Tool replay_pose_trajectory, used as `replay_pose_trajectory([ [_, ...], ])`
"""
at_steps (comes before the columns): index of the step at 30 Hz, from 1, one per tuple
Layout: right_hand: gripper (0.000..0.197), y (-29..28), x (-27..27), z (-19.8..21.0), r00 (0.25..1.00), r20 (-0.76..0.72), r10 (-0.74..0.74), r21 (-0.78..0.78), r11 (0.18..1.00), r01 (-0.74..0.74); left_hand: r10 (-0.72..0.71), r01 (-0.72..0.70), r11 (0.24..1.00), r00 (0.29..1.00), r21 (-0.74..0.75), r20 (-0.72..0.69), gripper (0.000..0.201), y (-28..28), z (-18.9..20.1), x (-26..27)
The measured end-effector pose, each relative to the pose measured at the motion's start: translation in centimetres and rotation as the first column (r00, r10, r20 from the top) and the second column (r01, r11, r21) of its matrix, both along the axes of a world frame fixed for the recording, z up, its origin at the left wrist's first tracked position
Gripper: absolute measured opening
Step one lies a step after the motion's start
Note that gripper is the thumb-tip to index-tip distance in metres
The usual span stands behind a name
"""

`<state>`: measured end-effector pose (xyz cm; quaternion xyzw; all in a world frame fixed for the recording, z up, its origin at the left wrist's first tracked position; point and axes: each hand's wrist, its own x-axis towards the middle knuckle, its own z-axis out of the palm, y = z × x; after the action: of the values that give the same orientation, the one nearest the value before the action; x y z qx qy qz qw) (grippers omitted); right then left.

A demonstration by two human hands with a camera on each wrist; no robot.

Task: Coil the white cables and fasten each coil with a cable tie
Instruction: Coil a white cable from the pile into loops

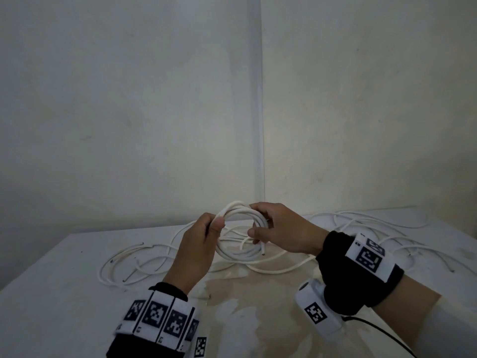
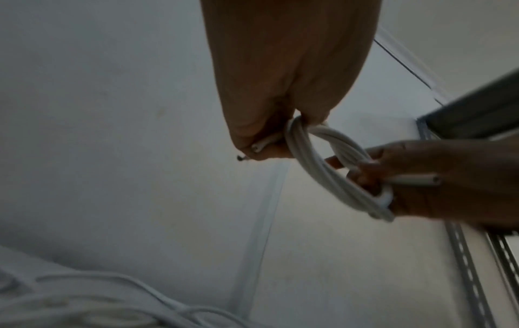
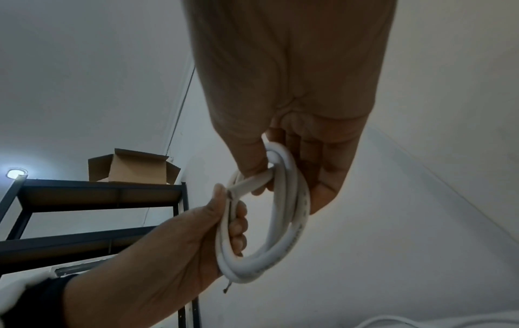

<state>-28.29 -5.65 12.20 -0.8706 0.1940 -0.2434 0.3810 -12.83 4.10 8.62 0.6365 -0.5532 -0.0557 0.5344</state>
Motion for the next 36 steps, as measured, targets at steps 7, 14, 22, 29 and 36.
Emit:
replay_pose_trajectory([
  [7,0.025,0.0,-0.1,-0.3,0.998,-0.052,-0.037,-0.071,0.997,0.034,0.042,-0.065,0.993,0.974,0.094,0.222,0.036,0.1,-0.4,0.8],
  [14,0.025,0.2,-0.2,0.7,0.999,-0.046,-0.029,-0.009,1.000,0.029,-0.150,0.153,0.978,0.988,0.142,-0.033,0.010,0.2,-0.1,0.7],
  [22,0.025,-0.1,-0.8,0.9,0.994,-0.098,0.047,0.104,0.994,-0.037,-0.192,0.216,0.949,0.973,0.227,-0.125,0.013,0.6,0.1,0.8],
  [29,0.019,0.0,-0.6,0.6,0.996,-0.085,0.008,0.130,0.992,0.003,-0.120,0.117,0.973,0.993,0.201,0.005,0.022,0.8,0.1,0.6],
  [36,0.022,0.0,-0.1,0.3,0.997,-0.039,-0.063,0.122,0.990,0.067,-0.136,0.152,0.979,0.983,0.134,-0.124,0.028,0.3,0.6,0.0],
])
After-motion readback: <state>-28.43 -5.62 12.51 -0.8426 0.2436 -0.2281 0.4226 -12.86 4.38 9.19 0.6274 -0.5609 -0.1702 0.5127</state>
